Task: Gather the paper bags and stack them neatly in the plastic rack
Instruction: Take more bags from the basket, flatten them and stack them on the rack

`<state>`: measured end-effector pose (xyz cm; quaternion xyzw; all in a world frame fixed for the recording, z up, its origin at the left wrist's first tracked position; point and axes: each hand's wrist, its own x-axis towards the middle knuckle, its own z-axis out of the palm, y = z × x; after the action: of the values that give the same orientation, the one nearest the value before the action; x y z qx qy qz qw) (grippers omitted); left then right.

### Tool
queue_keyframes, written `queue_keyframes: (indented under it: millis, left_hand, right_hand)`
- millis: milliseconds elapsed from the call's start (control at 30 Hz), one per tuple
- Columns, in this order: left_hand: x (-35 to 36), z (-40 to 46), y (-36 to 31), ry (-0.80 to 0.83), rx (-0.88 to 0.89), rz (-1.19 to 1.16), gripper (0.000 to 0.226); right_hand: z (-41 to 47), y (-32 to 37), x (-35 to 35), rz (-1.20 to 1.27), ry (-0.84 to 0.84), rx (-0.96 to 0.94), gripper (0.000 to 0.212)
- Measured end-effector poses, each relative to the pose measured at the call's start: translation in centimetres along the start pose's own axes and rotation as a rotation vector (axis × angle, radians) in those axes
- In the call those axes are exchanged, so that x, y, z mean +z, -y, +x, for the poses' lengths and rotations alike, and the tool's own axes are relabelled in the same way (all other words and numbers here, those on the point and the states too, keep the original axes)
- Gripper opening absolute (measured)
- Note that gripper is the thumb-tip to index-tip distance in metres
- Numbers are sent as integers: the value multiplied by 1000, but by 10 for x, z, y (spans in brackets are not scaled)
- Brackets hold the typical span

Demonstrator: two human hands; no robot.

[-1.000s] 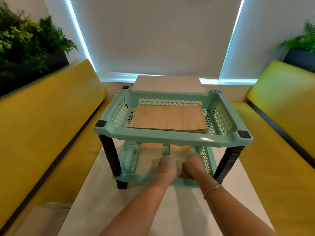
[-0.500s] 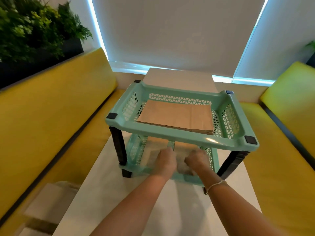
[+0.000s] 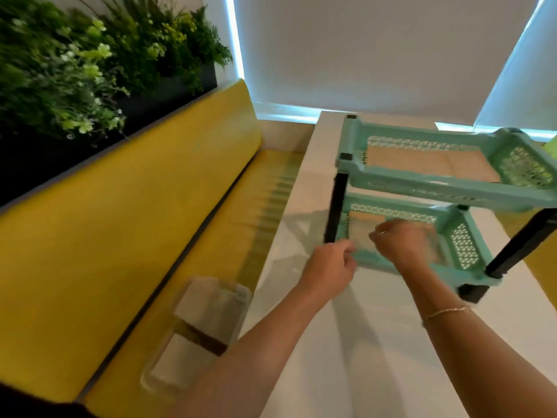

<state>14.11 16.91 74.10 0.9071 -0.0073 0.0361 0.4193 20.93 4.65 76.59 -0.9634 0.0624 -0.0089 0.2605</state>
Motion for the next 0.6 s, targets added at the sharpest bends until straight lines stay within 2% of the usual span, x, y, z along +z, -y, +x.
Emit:
queue_keyframes:
  millis: [67,200,300,400,500,600]
  left_hand:
    - [-30,-27,25,-24,-19,-6,26]
    - [-85,-73,84,-140,-131,-15,27]
    - [-118,-97,139,-252,-316,34,23]
    - [-145,-115,199,-348,-549,101,19]
    - [-152,-131,244,-247,-641,246,21]
    - [-146,-139,275,4,-650,454,24]
  right_hand:
    - [-27,24,19,64,-17,-9,19]
    - [-76,71,69,175,52,-39,20]
    - [-109,99,111,202,176,-83,25]
    - [-133,124,149,106,355,-210,27]
    - [-147,149,179,18,513,-314,29]
    - [-154,168,207,-48,614,-396,30]
